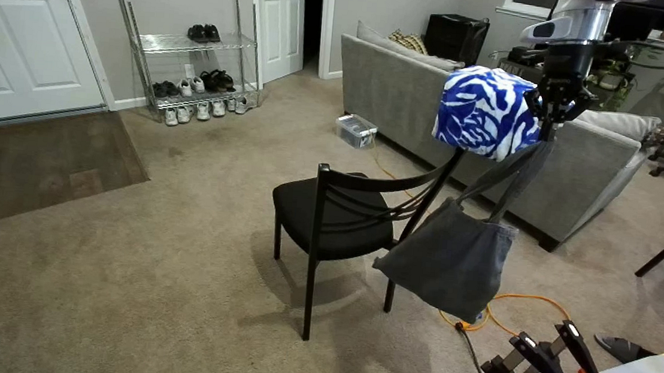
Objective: Put the bag on the right side of the chair
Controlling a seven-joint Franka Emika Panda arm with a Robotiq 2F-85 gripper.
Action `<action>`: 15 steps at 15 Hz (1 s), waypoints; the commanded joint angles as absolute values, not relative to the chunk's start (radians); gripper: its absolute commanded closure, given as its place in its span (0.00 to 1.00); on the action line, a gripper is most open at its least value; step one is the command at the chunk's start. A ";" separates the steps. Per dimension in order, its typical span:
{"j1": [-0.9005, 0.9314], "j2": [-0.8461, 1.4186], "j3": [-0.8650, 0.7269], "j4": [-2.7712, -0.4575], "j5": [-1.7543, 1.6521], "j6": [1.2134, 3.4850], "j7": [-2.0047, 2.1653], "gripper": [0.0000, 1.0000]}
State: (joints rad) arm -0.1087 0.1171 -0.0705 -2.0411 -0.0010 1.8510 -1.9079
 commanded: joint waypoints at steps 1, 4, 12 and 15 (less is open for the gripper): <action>-0.145 0.077 -0.098 -2.108 0.030 1.914 -1.919 0.98; -0.161 0.088 -0.113 -2.120 0.058 1.980 -1.903 0.98; -0.163 0.125 -0.117 -2.090 0.105 2.002 -1.907 0.93; -0.163 0.125 -0.117 -2.090 0.106 2.003 -1.907 0.93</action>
